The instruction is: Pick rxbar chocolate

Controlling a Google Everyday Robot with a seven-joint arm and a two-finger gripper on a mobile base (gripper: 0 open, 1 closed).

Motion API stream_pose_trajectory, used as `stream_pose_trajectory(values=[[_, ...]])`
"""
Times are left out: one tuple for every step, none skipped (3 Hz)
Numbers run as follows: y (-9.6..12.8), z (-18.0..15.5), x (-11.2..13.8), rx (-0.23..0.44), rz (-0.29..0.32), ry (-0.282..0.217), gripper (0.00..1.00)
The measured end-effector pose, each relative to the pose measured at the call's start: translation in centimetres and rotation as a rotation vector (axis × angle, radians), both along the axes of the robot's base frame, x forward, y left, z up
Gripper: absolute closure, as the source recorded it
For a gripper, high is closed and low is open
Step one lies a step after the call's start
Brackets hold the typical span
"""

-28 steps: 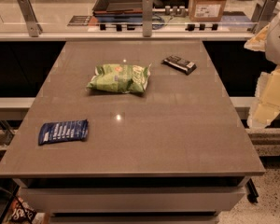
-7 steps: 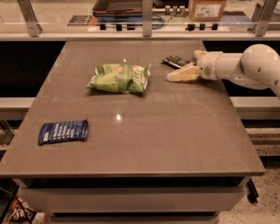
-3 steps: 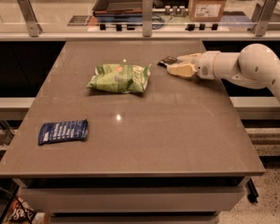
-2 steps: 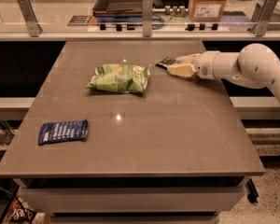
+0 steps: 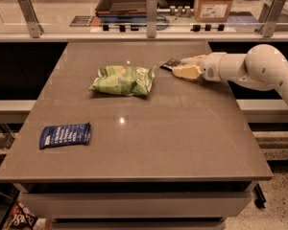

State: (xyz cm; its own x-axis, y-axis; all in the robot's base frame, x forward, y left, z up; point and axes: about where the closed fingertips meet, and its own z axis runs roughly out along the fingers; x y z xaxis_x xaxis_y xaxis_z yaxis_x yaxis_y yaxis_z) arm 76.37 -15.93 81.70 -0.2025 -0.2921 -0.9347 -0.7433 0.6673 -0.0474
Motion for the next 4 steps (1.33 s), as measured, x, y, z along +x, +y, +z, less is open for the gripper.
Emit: stream_pose_trajectory(values=[[0.0, 0.0, 0.0, 0.000, 0.000, 0.000, 1.00], [0.0, 0.0, 0.0, 0.000, 0.000, 0.000, 1.00], [-0.8, 3.8, -0.3, 0.016, 0.015, -0.051, 1.00], [-1.2, 7.4, -0.8, 0.015, 0.024, -0.104, 1.00]])
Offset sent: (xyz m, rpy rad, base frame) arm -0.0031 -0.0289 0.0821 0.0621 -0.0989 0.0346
